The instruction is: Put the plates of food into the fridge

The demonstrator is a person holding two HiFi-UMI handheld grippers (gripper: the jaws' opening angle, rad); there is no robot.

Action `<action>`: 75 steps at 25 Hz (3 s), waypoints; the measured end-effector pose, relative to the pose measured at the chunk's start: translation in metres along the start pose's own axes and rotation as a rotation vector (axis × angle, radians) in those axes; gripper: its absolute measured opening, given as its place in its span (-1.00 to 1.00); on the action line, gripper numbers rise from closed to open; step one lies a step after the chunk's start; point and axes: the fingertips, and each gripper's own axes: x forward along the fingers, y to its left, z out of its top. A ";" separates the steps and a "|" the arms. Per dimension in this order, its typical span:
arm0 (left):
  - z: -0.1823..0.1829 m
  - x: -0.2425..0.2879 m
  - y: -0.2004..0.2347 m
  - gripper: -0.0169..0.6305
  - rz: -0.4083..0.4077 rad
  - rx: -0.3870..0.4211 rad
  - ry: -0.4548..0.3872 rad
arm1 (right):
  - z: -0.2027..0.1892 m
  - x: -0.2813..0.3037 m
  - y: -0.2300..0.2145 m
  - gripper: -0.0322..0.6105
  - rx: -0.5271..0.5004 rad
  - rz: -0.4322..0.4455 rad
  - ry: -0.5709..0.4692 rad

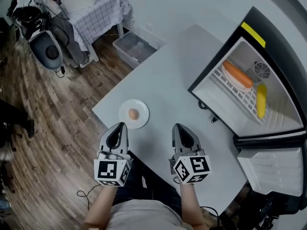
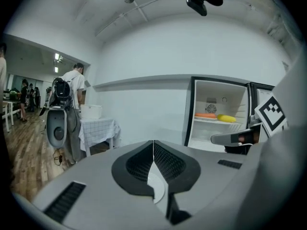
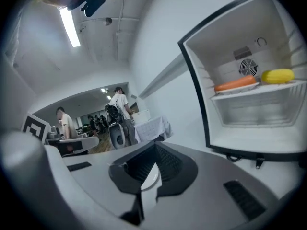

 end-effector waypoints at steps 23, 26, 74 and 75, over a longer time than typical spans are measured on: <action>-0.169 0.068 0.100 -0.72 0.001 -0.466 0.566 | -0.138 0.131 0.013 -0.82 0.270 0.150 0.438; -0.178 0.074 0.098 -0.63 -0.021 -0.496 0.614 | -0.149 0.137 0.013 -0.59 0.294 0.166 0.490; -0.194 0.092 0.078 -0.81 -0.055 -0.795 0.708 | -0.174 0.134 -0.003 -0.78 0.770 0.024 0.584; -0.192 0.093 0.074 -0.81 -0.064 -0.791 0.707 | -0.172 0.131 -0.005 -0.78 0.774 0.018 0.574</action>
